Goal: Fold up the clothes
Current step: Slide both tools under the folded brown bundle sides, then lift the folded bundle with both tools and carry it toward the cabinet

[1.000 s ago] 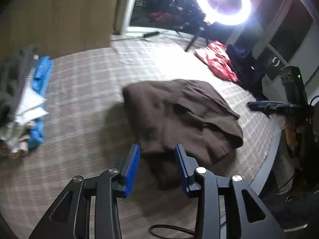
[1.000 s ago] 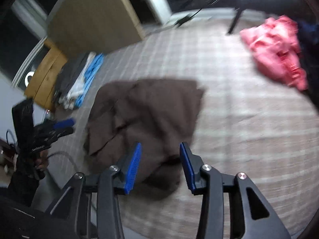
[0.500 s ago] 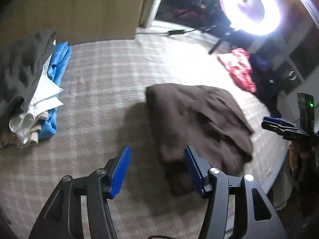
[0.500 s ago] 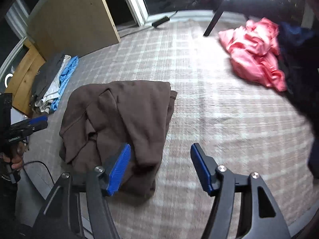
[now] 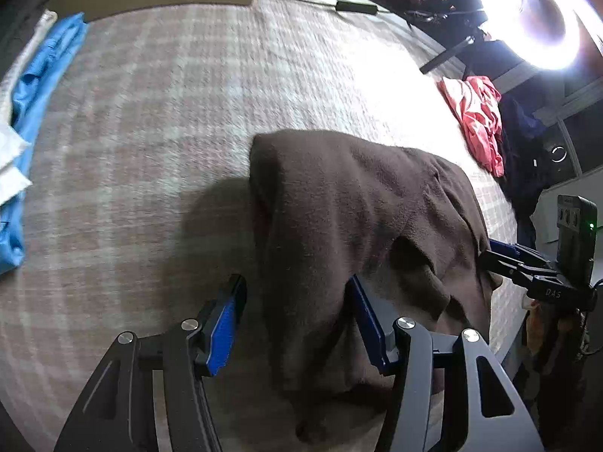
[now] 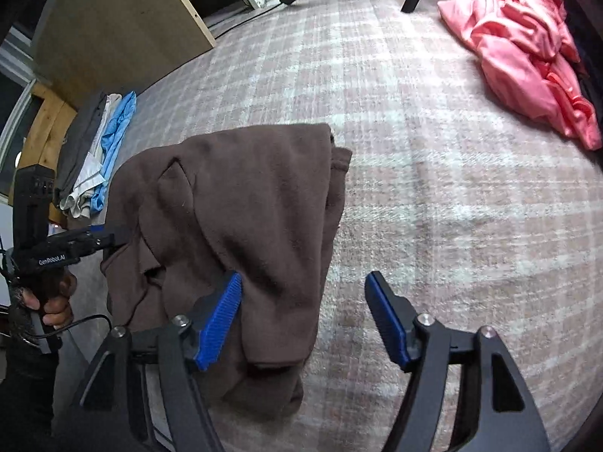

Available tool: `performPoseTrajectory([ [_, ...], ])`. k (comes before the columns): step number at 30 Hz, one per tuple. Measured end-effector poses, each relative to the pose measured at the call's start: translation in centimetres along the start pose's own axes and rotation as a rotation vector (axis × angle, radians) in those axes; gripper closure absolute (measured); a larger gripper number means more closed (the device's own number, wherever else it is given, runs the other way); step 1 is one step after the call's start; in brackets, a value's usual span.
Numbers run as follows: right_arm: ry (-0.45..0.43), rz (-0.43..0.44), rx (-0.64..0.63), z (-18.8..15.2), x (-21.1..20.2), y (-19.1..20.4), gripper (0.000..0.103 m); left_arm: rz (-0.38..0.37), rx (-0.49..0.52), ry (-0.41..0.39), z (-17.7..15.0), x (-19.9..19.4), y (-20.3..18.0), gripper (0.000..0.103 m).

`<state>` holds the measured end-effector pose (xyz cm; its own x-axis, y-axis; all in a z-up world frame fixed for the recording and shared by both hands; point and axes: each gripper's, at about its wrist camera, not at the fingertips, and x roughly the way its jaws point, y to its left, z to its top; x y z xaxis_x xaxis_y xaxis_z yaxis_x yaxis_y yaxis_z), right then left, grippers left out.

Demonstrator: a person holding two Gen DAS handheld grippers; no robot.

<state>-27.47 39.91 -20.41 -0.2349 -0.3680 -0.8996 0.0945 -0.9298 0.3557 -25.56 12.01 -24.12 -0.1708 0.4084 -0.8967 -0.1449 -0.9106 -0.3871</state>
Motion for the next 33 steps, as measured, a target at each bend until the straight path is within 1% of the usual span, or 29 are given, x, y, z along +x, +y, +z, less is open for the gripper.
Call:
performPoseTrajectory([
  [1, 0.006, 0.004, 0.005, 0.0, 0.2, -0.2, 0.034, -0.003, 0.008, 0.004, -0.1, 0.2, -0.3, 0.049],
  [3, 0.017, 0.013, 0.016, 0.0, 0.5, -0.5, 0.028, -0.005, 0.018, 0.015, -0.1, 0.6, -0.6, 0.049],
  [5, 0.026, 0.017, 0.031, -0.1, 1.0, -0.7, 0.024, 0.016, 0.033, 0.024, -0.1, 1.0, -1.2, 0.048],
  [6, 0.021, 0.026, 0.028, -0.3, 1.1, -0.7, 0.019, 0.024, 0.038, 0.027, -0.1, 1.2, -1.3, 0.046],
  [8, 0.017, 0.026, 0.002, -0.4, 1.3, -0.4, 0.017, 0.035, 0.042, 0.032, -0.1, 1.5, -1.5, 0.045],
  [10, 0.022, 0.003, -0.04, -0.5, 1.5, 0.1, 0.015, 0.043, 0.044, 0.035, -0.2, 1.6, -1.6, 0.043],
  [12, 0.024, -0.005, -0.049, -0.5, 1.6, 0.3, 0.015, 0.046, 0.046, 0.037, -0.2, 1.7, -1.7, 0.043],
  [18, 0.044, 0.037, -0.083, -0.4, 1.8, 0.7, 0.018, 0.052, 0.065, 0.02, -0.7, 1.9, -2.0, 0.042],
  [19, 0.044, 0.047, -0.091, -0.4, 1.8, 1.0, 0.023, 0.058, 0.065, 0.015, -0.8, 2.0, -2.1, 0.044],
  [20, 0.045, 0.058, -0.098, -0.4, 1.8, 1.2, 0.05, 0.066, 0.067, 0.01, -1.0, 2.0, -2.2, 0.046],
  [21, 0.054, 0.083, -0.081, -0.3, 1.7, 1.4, 0.052, 0.071, 0.072, 0.007, -1.1, 2.0, -2.3, 0.05],
  [23, 0.054, 0.062, -0.099, -0.2, 1.8, 1.9, 0.053, 0.082, 0.083, 0.002, -1.1, 2.1, -2.6, 0.055],
  [26, 0.057, 0.081, -0.084, 0.0, 1.7, 1.6, 0.055, 0.072, 0.063, -0.016, -1.0, 2.5, -2.9, 0.062],
  [28, 0.05, 0.088, -0.079, 0.1, 1.2, 1.3, 0.06, 0.074, 0.059, -0.033, -1.1, 2.6, -3.3, 0.069],
  [30, 0.039, 0.089, -0.079, 0.0, 0.6, 1.1, 0.068, 0.086, 0.064, -0.051, -1.2, 2.5, -3.7, 0.073],
  [33, 0.02, 0.101, -0.076, -0.1, -0.6, 0.9, 0.075, 0.1, 0.064, -0.079, -1.4, 2.2, -4.1, 0.077],
])
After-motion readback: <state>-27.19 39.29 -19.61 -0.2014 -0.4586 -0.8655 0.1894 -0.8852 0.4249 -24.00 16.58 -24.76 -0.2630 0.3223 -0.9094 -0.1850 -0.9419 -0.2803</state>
